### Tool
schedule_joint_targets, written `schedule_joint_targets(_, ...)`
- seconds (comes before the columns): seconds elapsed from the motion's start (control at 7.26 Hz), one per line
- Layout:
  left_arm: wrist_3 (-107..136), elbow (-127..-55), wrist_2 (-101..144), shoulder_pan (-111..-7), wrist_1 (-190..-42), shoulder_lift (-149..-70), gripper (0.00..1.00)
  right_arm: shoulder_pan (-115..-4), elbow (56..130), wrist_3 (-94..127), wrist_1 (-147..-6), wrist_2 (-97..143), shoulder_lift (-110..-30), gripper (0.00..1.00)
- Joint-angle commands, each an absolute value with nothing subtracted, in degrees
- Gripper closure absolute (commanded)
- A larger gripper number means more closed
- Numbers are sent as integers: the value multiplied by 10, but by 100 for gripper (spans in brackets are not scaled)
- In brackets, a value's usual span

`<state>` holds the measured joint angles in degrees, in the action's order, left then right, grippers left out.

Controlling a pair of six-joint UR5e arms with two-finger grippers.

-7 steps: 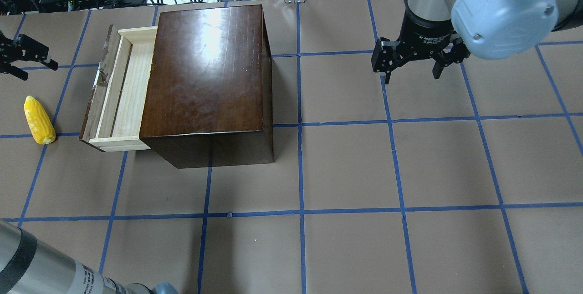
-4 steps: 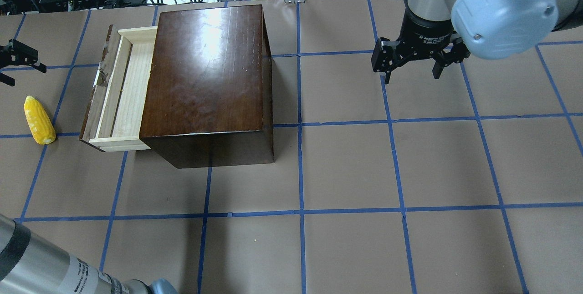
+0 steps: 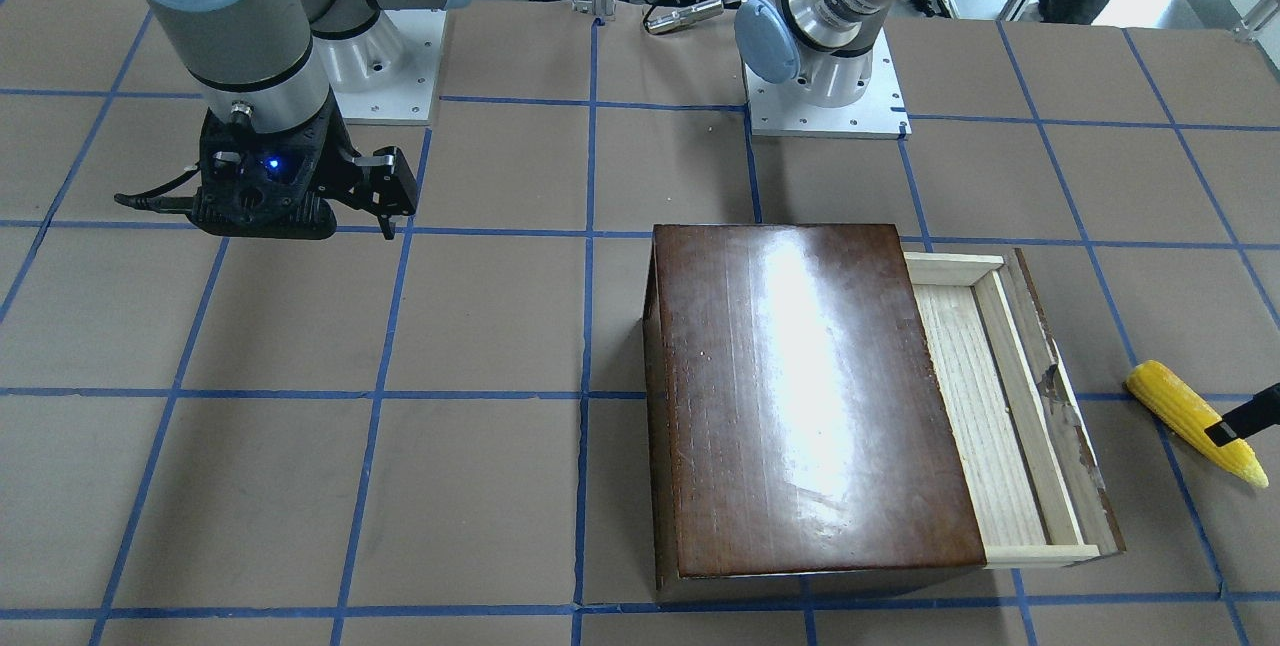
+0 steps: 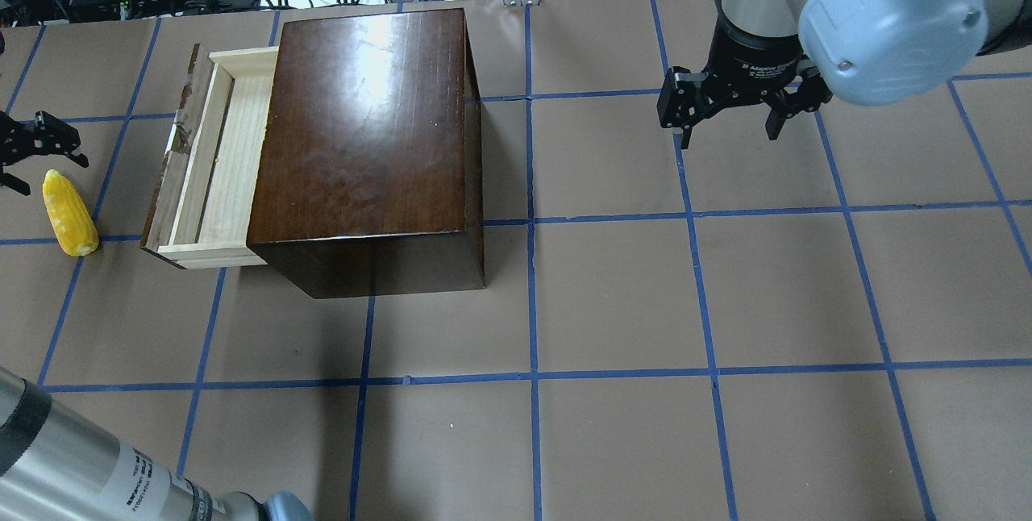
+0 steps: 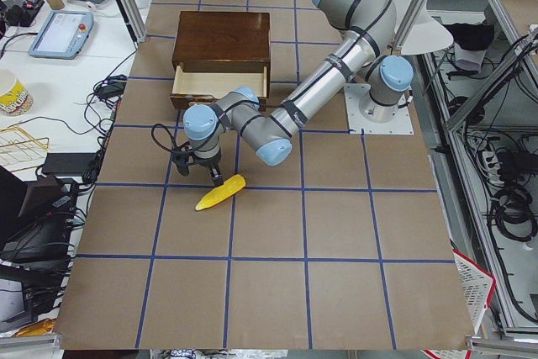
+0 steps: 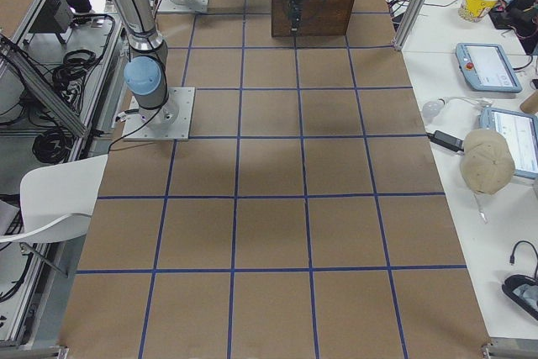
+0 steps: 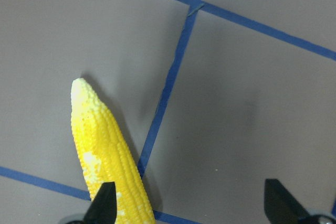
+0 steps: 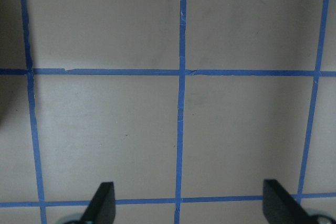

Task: Open drawer and put corn inside
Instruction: 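Lower the left gripper and grasp the yellow corn cob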

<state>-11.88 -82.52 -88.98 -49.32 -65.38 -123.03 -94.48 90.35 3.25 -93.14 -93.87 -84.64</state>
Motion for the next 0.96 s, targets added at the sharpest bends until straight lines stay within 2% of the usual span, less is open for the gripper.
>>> schedule_joint_targets(0.0,-67,-832,-943,-493,-653,-1244,0,-945,904,33,-931,-939,-846,0)
schedule_joint_targets(0.55,-65,-833,-945,-493,-642,-1276,0,-945,904,33,-931,-939,-846,0)
schedule_joint_targets(0.69,-68,-832,-944,-493,-642,-1279,5,-945,904,33,-931,-939,-846,0)
schedule_joint_targets(0.83,-79,-832,-944,-493,-642,-1280,25,-945,904,33,-931,-939,-846,0)
